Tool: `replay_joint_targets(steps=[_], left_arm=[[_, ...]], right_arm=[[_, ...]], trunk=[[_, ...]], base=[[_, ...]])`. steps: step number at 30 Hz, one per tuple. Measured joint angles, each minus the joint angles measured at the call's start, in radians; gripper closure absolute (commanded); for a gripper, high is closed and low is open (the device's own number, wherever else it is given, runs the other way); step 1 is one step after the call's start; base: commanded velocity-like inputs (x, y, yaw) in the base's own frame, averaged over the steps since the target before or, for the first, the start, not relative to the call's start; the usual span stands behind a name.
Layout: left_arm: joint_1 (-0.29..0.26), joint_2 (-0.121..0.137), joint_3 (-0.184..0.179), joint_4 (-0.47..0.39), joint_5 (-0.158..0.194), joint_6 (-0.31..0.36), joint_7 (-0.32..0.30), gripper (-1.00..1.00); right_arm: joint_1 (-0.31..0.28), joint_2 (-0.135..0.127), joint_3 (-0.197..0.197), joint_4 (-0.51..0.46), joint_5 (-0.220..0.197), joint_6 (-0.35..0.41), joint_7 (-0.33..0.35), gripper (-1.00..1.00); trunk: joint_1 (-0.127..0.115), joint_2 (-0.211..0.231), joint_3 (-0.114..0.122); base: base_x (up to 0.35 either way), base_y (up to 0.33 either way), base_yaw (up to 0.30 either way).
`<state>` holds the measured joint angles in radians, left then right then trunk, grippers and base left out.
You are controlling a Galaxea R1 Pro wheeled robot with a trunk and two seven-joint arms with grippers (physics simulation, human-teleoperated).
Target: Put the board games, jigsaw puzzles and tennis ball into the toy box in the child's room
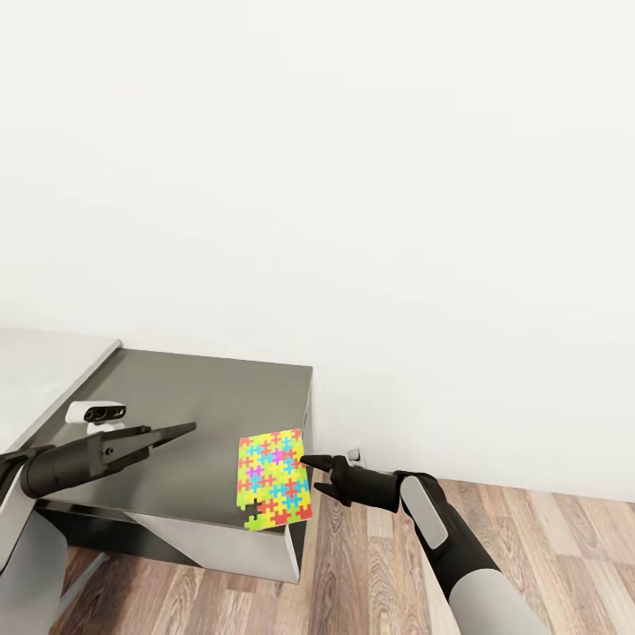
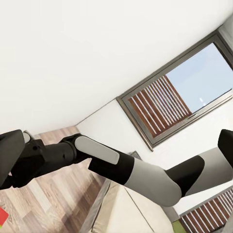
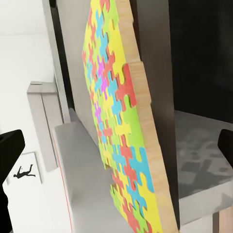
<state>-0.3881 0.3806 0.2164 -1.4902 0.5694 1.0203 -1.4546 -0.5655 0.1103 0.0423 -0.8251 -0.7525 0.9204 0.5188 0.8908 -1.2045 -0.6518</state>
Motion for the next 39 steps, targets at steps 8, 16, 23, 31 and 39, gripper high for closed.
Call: replay_joint_targets(steps=[8,16,23,31,39], left_arm=[[0.000,0.000,0.000,0.002,0.000,0.000,0.000,-1.00],[0.000,0.000,0.000,0.003,0.000,0.000,0.000,-1.00],[0.000,0.000,0.000,0.005,0.003,0.000,0.001,-1.00],[0.000,0.000,0.000,0.005,0.002,0.000,0.001,-1.00],[0.000,0.000,0.000,0.005,0.002,0.000,0.001,-1.00]], right_arm=[[0.000,0.000,0.000,0.000,0.000,0.000,0.000,-1.00],[0.000,0.000,0.000,0.000,0.000,0.000,0.000,-1.00],[0.000,0.000,0.000,0.000,0.000,0.000,0.000,-1.00],[0.000,0.001,0.000,0.000,0.000,0.000,0.000,-1.00],[0.000,0.001,0.000,0.000,0.000,0.000,0.000,-1.00]], trunk=[[0.000,0.000,0.000],[0.015,-0.028,-0.013],[0.015,-0.028,-0.013],[0.015,-0.028,-0.013],[0.015,-0.028,-0.013]], base=[[0.000,0.000,0.000],[0.000,0.000,0.000],[-0.003,0.003,0.000],[-0.046,0.098,0.000],[-0.007,0.017,0.000]])
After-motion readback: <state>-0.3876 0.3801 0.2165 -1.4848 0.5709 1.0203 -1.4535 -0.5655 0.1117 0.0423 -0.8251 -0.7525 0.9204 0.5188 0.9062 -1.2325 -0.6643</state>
